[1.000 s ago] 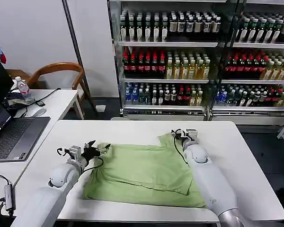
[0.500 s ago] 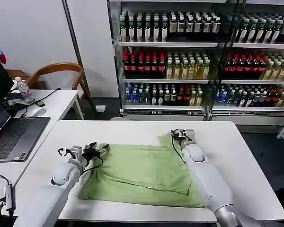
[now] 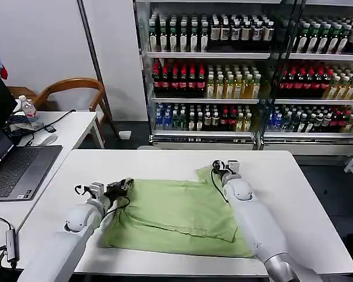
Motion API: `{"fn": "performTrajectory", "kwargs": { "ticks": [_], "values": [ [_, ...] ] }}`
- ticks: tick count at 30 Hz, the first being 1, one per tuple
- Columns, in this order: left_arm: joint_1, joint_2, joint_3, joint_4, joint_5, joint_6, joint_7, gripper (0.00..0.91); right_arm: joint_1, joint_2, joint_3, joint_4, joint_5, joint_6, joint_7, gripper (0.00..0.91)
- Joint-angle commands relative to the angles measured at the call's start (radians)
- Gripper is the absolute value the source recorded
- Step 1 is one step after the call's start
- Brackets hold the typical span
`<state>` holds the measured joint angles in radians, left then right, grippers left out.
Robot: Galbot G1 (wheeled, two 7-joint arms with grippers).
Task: Fold and organize the clothes.
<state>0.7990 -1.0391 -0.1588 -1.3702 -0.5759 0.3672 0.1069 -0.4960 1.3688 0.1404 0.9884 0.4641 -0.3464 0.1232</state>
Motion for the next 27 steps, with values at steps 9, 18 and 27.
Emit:
{"fn": "performTrajectory", "kwargs": {
  "ticks": [9,18,27],
  "values": [
    [0.118,0.059,-0.054,-0.210,-0.075,-0.005,-0.002,0.040,-0.187,-0.150,0.008,0.401,0.111,0.002,0.045,0.000],
    [0.286,0.116,-0.167,-0.366,-0.114,-0.022,-0.013,0.040,-0.425,-0.305,0.067,0.790,0.191,-0.065,0.085,0.000],
    [0.335,0.129,-0.206,-0.403,-0.115,-0.051,-0.004,0.040,-0.601,-0.366,0.137,0.958,0.195,-0.065,0.093,0.000]
  ]
}}
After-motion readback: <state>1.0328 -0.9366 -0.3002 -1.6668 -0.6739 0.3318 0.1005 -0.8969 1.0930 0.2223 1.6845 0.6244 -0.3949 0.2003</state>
